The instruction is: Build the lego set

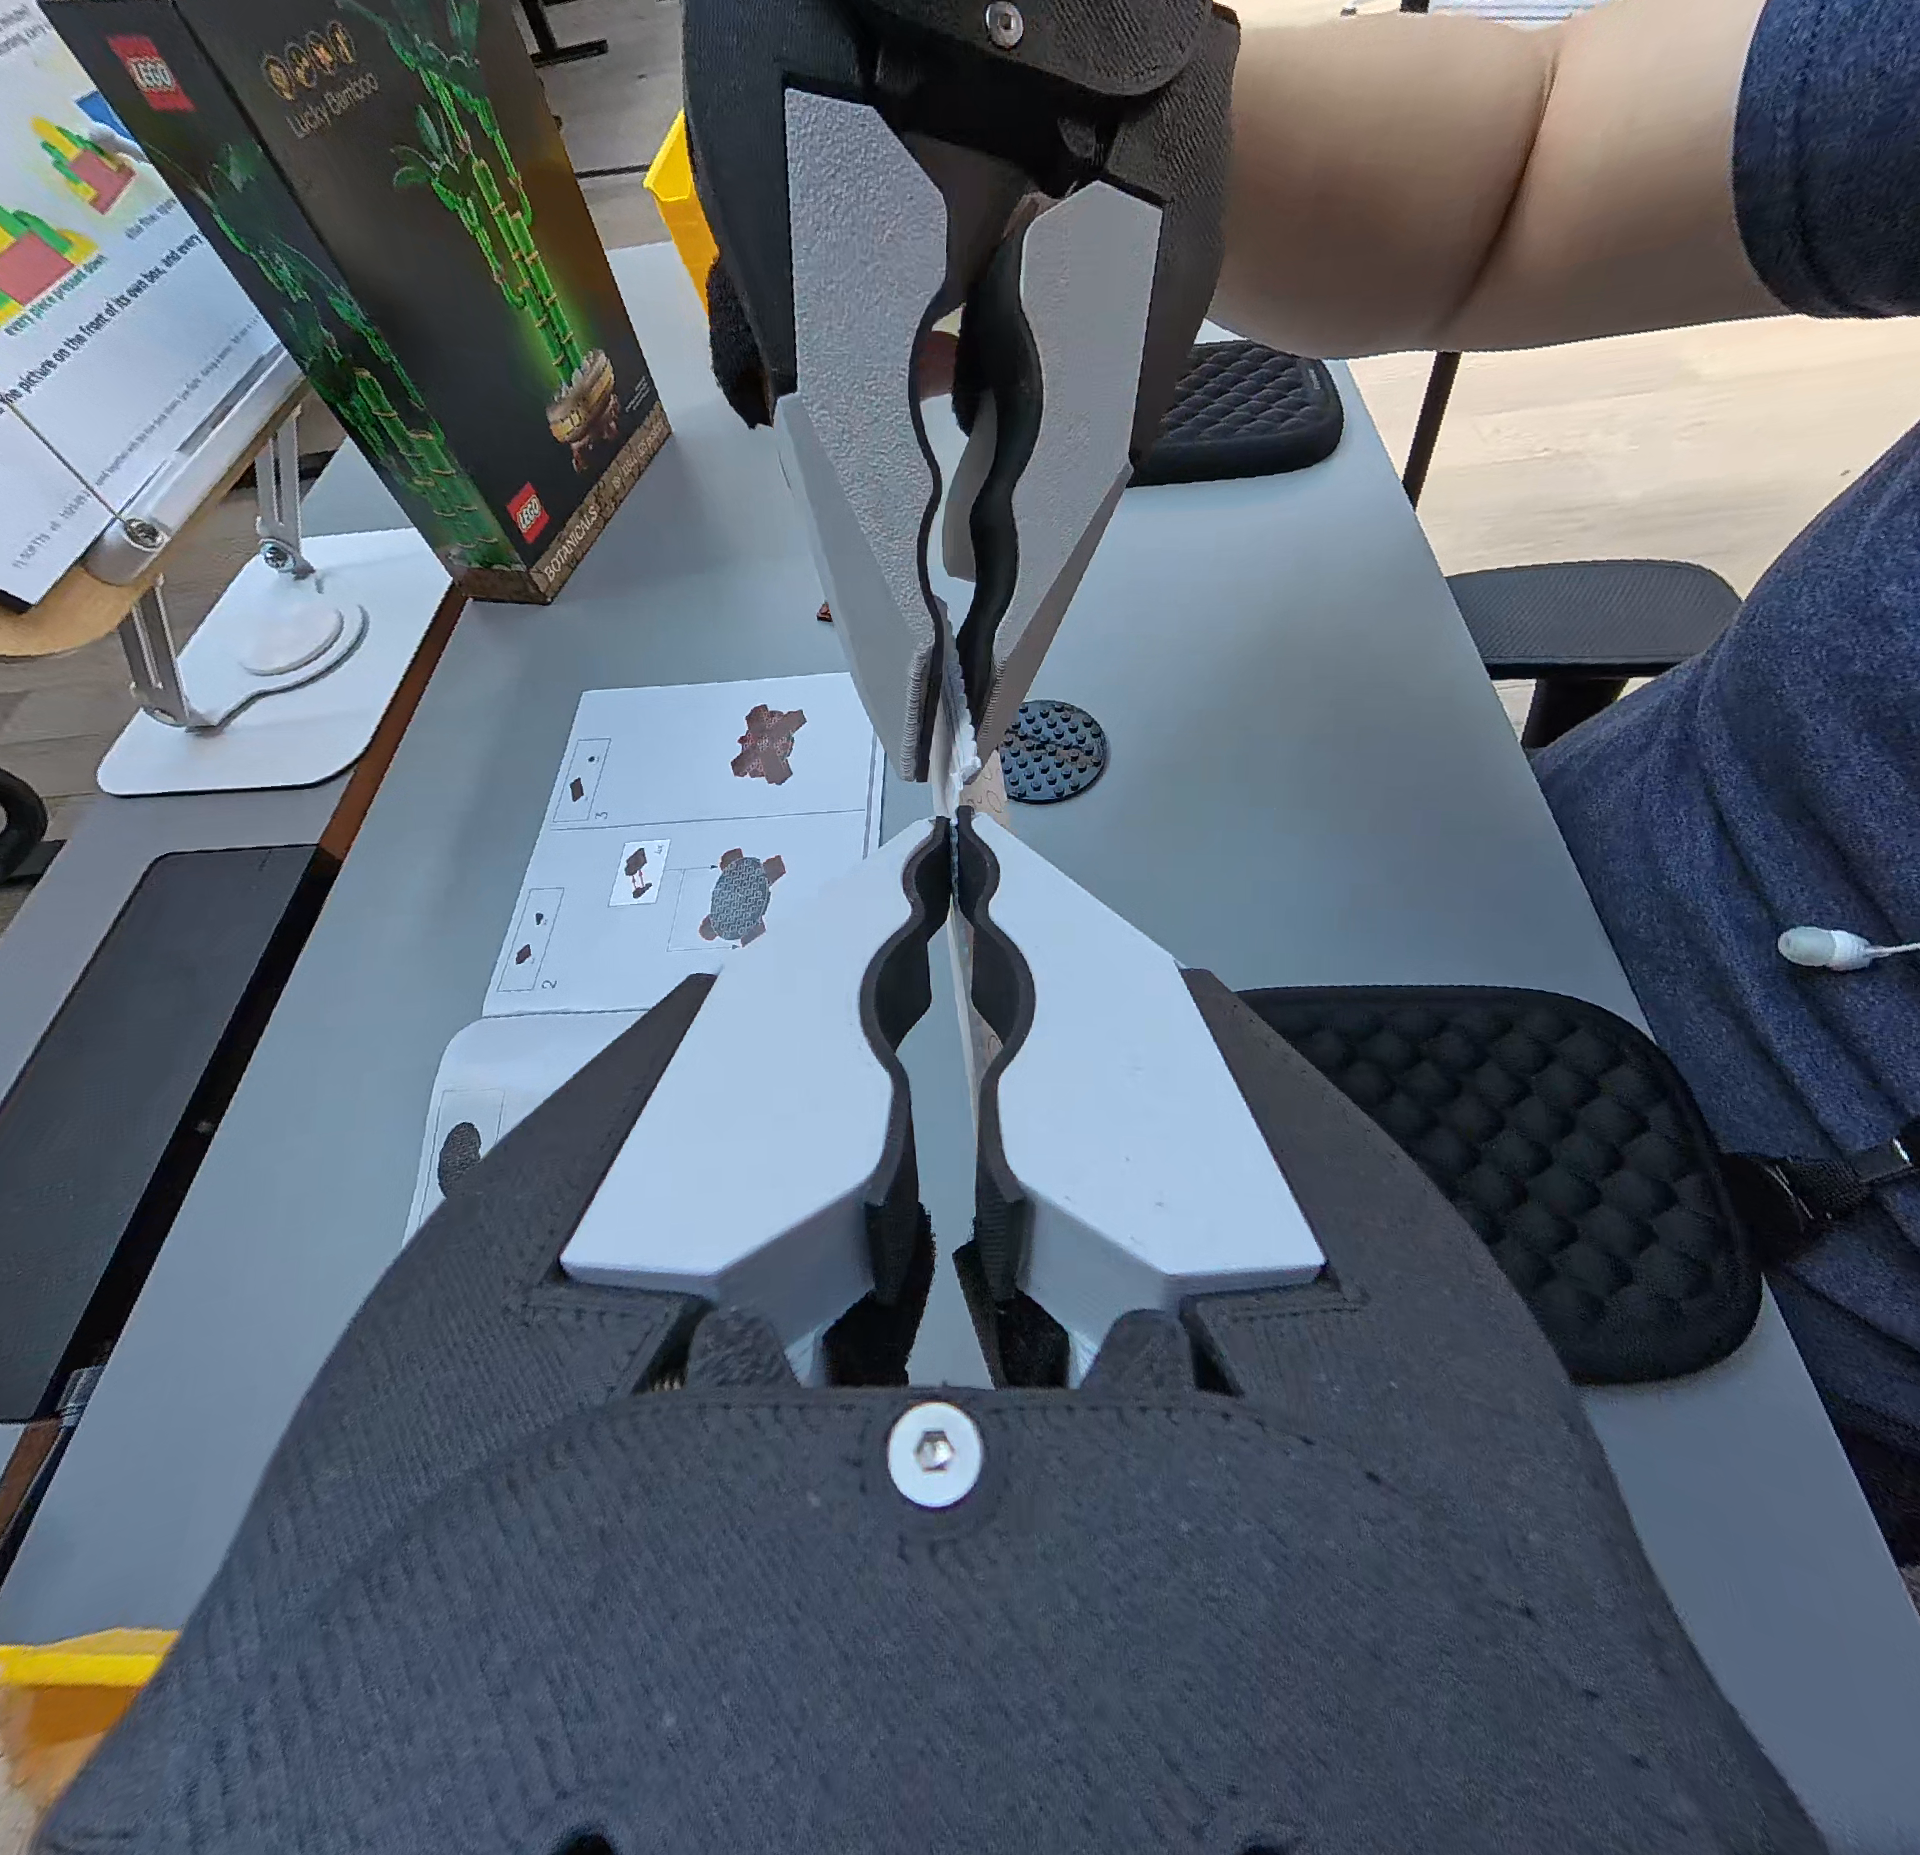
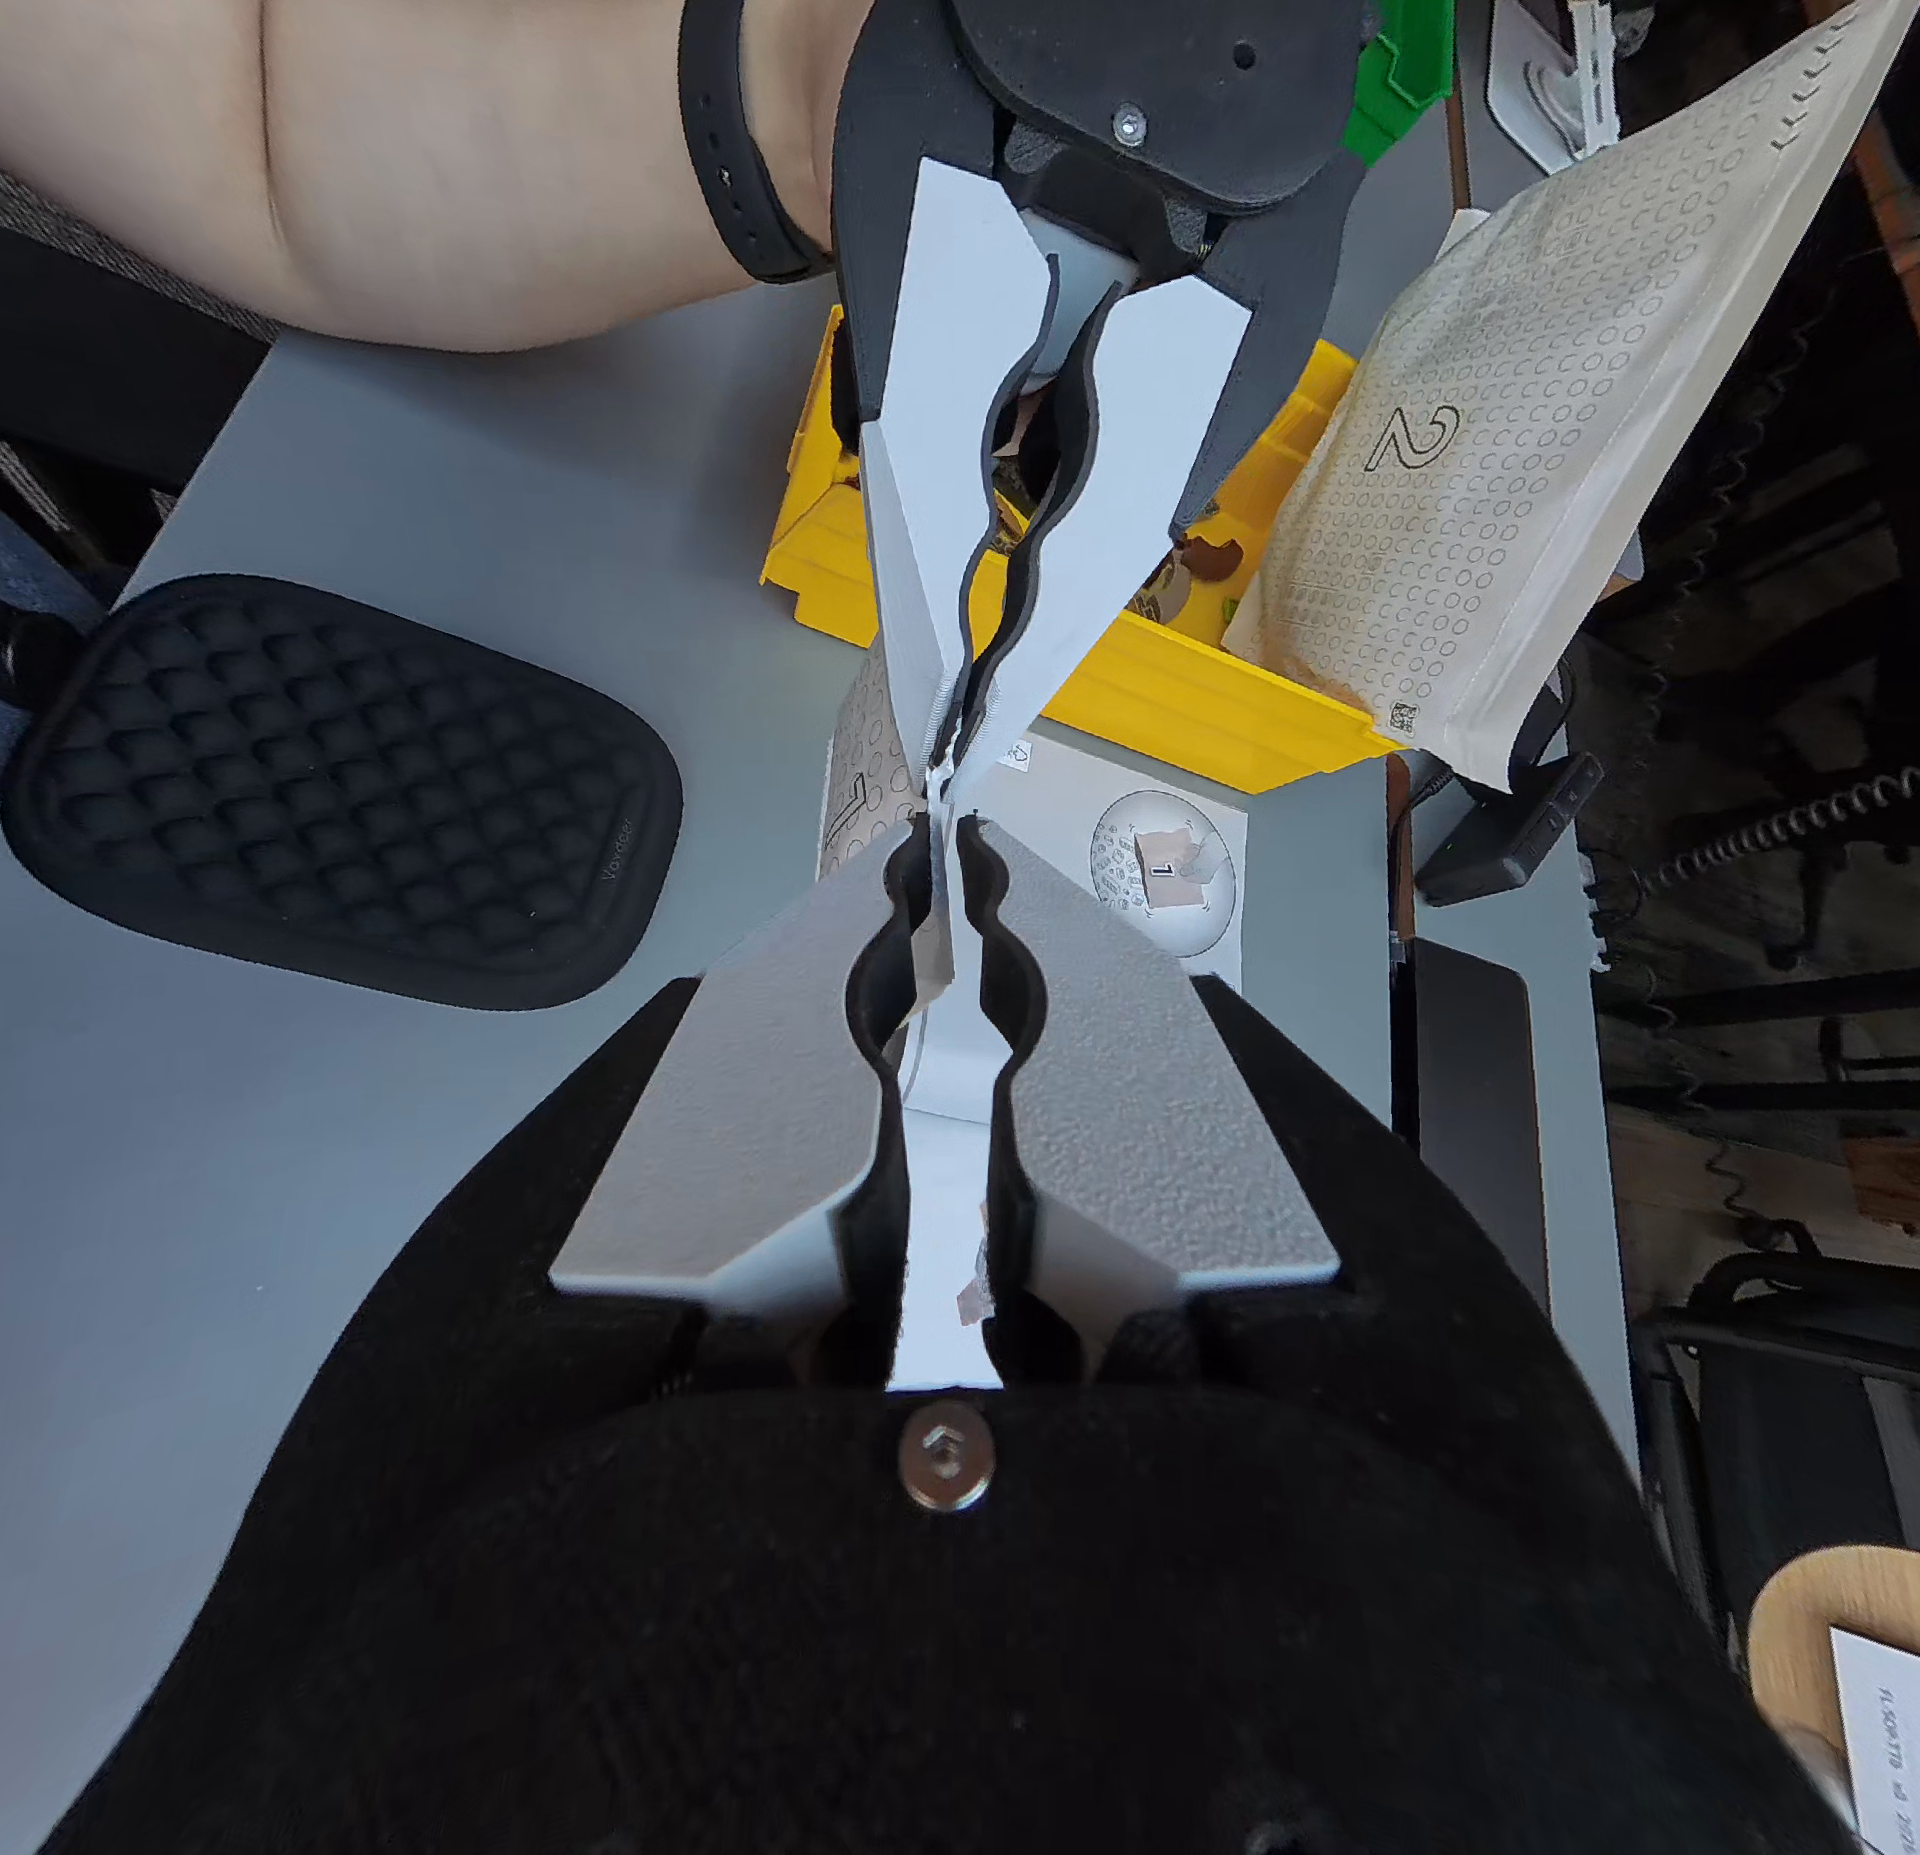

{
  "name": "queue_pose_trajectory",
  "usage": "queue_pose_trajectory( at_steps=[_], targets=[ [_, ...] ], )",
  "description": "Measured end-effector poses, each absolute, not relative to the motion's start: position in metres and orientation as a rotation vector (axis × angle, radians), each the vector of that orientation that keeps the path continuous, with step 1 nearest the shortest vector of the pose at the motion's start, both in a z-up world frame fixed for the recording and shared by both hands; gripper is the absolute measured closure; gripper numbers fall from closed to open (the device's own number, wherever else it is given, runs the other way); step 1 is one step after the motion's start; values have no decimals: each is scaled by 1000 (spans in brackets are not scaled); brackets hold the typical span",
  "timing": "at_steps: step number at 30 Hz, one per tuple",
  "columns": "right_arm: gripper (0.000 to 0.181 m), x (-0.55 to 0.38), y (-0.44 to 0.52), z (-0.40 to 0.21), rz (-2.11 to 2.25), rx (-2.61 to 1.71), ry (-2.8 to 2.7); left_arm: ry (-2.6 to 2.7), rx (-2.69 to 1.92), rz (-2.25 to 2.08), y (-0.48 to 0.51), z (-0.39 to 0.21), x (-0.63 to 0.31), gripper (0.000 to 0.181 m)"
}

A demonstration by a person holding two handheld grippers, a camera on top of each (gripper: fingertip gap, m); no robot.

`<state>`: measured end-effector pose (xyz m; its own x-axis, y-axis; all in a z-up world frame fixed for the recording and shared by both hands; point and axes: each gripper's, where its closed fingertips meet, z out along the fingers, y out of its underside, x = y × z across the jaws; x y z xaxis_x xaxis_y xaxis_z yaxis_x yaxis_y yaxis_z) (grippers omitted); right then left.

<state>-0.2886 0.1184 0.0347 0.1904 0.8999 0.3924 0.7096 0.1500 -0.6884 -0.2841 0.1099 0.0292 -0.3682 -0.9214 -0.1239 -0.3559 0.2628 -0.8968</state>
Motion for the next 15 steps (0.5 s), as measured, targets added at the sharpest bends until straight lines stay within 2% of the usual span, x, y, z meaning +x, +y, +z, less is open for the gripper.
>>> queue_pose_trajectory(
  at_steps=[10, 15],
  targets=[
    [181, -287, 121, 30, 396, -1724, -1498, 1836, -1095, -914, 113, 28, -280, 177],
    [181, -286, 118, 26, 463, -1766, -1478, 1866, -1127, -939, 110, 24, -279, 181]
  ],
)
